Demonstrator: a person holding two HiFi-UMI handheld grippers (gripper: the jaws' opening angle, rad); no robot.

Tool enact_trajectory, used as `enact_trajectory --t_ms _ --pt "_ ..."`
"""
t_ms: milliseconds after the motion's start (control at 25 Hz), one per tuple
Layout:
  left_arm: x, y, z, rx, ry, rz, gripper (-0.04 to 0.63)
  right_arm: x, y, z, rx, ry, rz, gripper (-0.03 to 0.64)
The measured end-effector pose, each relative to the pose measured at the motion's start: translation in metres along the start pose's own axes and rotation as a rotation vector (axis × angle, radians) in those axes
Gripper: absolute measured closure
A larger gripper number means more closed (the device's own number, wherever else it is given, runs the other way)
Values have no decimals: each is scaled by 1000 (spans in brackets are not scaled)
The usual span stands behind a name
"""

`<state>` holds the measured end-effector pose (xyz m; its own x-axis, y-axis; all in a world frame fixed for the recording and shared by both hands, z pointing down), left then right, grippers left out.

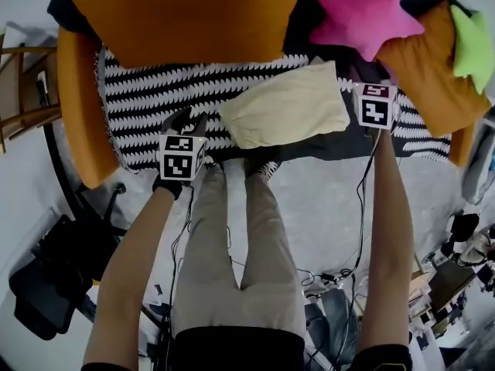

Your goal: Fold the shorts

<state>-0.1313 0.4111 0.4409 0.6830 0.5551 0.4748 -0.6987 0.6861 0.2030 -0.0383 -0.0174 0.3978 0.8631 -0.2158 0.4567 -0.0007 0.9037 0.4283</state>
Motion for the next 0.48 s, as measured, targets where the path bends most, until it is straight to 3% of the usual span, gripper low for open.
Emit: enact_trajectory --t_ms 160,320,480 --pt "16 -5 -7 41 61 100 440 57 9 -41 -40 22 119 370" --pt "43 -20 -14 106 113 237 445 147 55 -86 -102 140 312 374" --pt "29 -38 -5 171 82 381 497 223 112 -141 -91 263 671 380"
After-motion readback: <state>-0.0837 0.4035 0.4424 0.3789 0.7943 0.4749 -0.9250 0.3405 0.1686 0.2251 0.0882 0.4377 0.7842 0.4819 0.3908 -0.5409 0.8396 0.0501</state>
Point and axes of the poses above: the fingertips, and each gripper's own axes: z forward along the fingers, y to its left, x out of its underside, the point moved 4 cm from there along -z, backward along the fingers, and after that the axes turned 9 degrees about -z, right-handed, at the moved point
